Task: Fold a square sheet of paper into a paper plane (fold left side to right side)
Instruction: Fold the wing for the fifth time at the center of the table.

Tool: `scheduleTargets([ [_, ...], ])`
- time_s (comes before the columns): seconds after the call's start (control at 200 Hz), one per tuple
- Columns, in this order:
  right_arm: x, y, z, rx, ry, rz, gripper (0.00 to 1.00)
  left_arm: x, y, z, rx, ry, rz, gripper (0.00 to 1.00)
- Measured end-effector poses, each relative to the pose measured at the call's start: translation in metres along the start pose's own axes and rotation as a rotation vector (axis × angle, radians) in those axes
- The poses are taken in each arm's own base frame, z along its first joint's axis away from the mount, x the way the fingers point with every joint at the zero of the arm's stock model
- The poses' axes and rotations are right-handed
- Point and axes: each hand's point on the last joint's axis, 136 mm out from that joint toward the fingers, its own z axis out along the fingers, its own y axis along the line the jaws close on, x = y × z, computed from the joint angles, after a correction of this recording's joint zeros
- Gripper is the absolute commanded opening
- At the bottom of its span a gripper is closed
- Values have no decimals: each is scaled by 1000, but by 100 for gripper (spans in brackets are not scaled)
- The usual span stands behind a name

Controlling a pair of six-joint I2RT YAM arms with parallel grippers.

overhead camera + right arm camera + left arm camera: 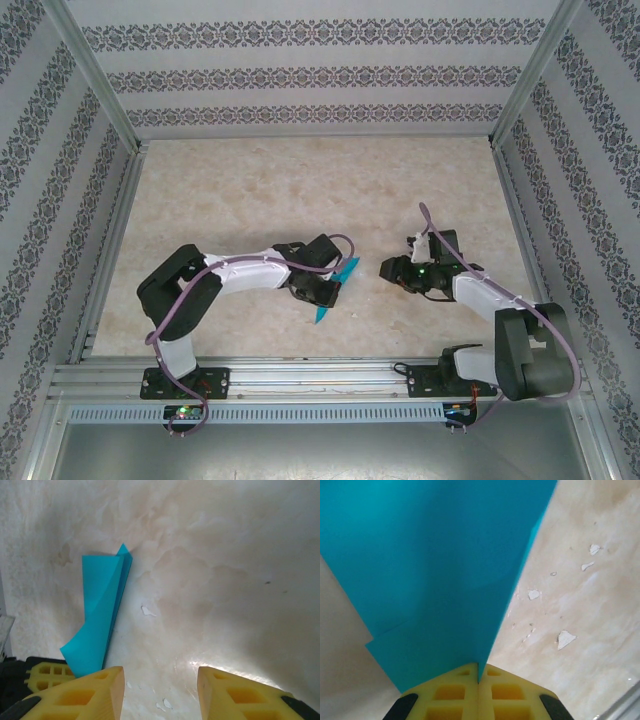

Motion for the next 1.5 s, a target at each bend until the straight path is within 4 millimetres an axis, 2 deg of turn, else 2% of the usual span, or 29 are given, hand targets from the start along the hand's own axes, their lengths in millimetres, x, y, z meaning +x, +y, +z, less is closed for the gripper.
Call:
scheduleTargets([
  [0.295,7,18,14,-51,12,-52,43,-10,-7,0,198,-33,-117,0],
  [0.595,15,28,32,-79,35,-43,44,-19,-10,-5,328,-69,-194,0],
  [0.914,12,42,44,-111,-1,-31,44,-25,-14,-10,452,-100,-256,0],
  [1.204,9,47,53,-121,-18,-17,45,-31,-17,-15,502,-123,-274,0],
  [1.499,19,48,66,-120,10,-9,42,-33,-17,-13,517,-126,-285,0],
])
